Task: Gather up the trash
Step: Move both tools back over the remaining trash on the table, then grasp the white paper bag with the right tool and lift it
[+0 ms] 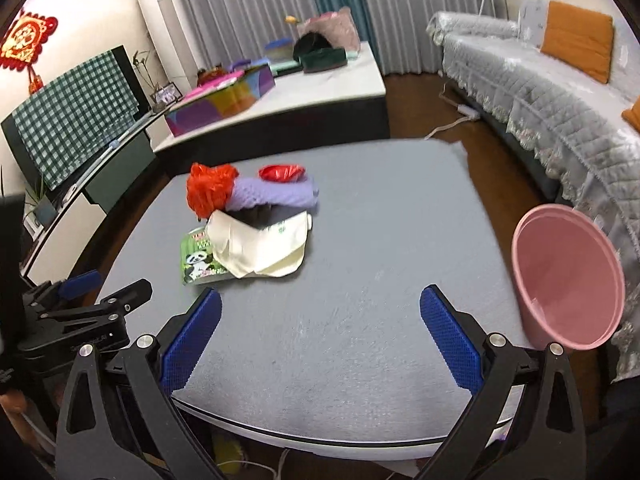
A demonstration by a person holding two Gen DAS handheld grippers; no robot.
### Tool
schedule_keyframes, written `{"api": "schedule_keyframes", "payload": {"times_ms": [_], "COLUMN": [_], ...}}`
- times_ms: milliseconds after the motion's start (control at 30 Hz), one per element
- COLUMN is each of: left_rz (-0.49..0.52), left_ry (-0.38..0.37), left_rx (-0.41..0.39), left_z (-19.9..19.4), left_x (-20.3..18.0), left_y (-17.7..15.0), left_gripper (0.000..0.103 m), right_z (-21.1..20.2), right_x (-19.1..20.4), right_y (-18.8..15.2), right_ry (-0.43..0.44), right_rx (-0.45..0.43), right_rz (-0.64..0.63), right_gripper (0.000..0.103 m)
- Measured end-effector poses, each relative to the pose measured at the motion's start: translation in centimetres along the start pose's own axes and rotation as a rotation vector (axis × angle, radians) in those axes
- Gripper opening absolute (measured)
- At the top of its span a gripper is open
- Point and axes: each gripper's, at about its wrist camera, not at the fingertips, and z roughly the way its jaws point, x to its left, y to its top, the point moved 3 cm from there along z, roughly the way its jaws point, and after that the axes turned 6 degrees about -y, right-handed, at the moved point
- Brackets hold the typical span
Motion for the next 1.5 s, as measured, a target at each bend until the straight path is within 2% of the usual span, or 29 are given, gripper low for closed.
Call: {"api": "schedule_keyframes", "payload": {"times_ms": [67,300,500,667,867,1000,1133,1167,1200,1300,1500], "left_rz": [-0.014,-0.068,-0.088,-0.126,-0.18,-0.16,-0.179,-0.196,-0.217,-0.232,-0.228], "left_ry": [0.017,-0.001,-0.013,0.057,0.063,0.084,0.154,0.161,0.168,0.168,0.185], "left_rx": [0.019,0.014,0.049,0.084,0.129,0.079,0.029,0.031,0.044,0.091,0.123], "left_z": [1.1,2.4,3.4,4.1,3.4,1.6,1.7,2.1,2.8,4.4,5.8], "left_x": [0.9,2.4,3.0,4.3,6.4,7.8,9.7,10.2,10.7,11.2,12.2], "left_y": [-0.2,0.3,0.2,0.1,1.1,3.9,5.8,5.8,5.4,4.8,4.4], "left_gripper": [0.085,0.085,0.085,0.085,0.085,0.085,0.085,0.085,0.085,0.085,0.085], "right_z": [0.6,2.8,3.8,4.1,4.0,4.5,6.8,7.8,8.6,10.9,14.6], "right_x": [0.1,0.8,1.3,2.2,2.5,3.6,6.1,6.9,7.5,8.8,11.8], "right_y": [0.0,-0.5,-0.5,-0.7,0.4,1.8,2.3,2.2,2.2,2.1,1.9], "right_ry": [-0.004,-0.019,-0.017,-0.014,-0.048,-0.048,0.0,0.028,0.052,0.086,0.113], "right_rx": [0.012,0.07,0.092,0.1,0.076,0.057,0.08,0.1,0.114,0.152,0.181], "right_rz": [0.003,-0.009,-0.014,-0.043,-0.067,-0.118,-0.176,-0.199,-0.208,-0.204,-0.233], "right_gripper": [0.098,0.098,0.098,0.098,0.098,0.098,0.098,0.094,0.087,0.077,0.075]}}
